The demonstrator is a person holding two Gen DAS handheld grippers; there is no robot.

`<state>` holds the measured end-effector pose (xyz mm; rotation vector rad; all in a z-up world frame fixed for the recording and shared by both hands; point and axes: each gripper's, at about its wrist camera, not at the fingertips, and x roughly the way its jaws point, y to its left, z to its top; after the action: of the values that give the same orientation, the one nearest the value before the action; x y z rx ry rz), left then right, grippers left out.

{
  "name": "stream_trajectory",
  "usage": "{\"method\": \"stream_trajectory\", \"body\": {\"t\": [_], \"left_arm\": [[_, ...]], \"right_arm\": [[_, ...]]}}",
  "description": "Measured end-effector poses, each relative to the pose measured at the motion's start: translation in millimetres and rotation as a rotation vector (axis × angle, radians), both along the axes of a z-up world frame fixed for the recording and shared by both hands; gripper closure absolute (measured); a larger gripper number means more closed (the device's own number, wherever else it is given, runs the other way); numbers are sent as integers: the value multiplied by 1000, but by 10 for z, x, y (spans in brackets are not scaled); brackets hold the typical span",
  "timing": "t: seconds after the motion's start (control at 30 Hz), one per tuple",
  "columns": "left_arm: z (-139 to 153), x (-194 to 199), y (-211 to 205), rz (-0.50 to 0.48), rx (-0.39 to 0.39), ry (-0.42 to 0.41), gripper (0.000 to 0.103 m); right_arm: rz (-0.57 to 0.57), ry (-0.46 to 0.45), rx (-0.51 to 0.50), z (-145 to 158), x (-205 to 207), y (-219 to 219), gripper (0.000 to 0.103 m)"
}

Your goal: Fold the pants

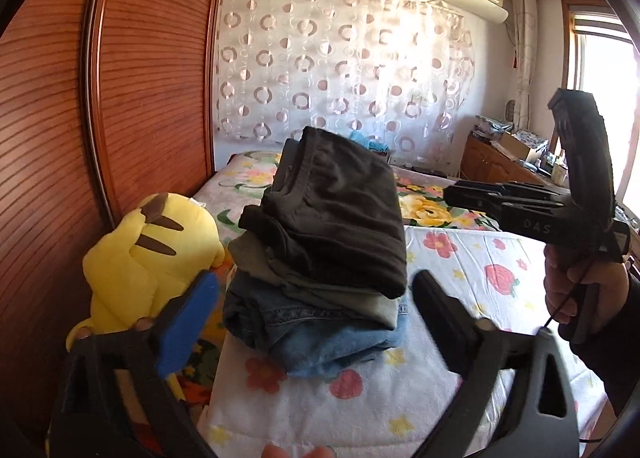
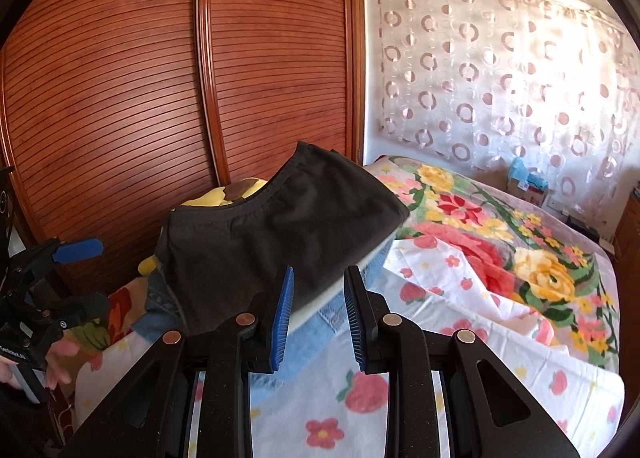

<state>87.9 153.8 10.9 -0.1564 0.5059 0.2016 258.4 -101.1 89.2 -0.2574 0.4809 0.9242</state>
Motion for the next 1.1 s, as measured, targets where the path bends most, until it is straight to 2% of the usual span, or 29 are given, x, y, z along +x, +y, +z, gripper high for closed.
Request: {"method": "stream_trajectory", "body": {"t": [0.1, 0.2, 0.37, 0.77, 0.9, 1.1], "left_arm": [[32, -39, -80, -13, 15, 3, 0], [37, -84, -171, -25, 31, 5, 0], [14, -151, -345, -57, 48, 17, 0], [-30, -272, -890, -165, 65, 31, 1], [29, -296, -1044, -188, 57, 27, 0], [122, -301, -1271, -210, 52, 13, 0]], "right_arm": [[-17, -3, 18, 22, -124, -136, 74], [-40, -4, 33, 9, -260, -268, 59], [-90, -5, 46, -6, -455, -479, 45], [-246, 3, 65, -42, -1038, -1022, 43], [-307, -10, 82, 5, -1252, -1208, 28], [-405, -29, 101, 46, -1518, -1432, 26]]}}
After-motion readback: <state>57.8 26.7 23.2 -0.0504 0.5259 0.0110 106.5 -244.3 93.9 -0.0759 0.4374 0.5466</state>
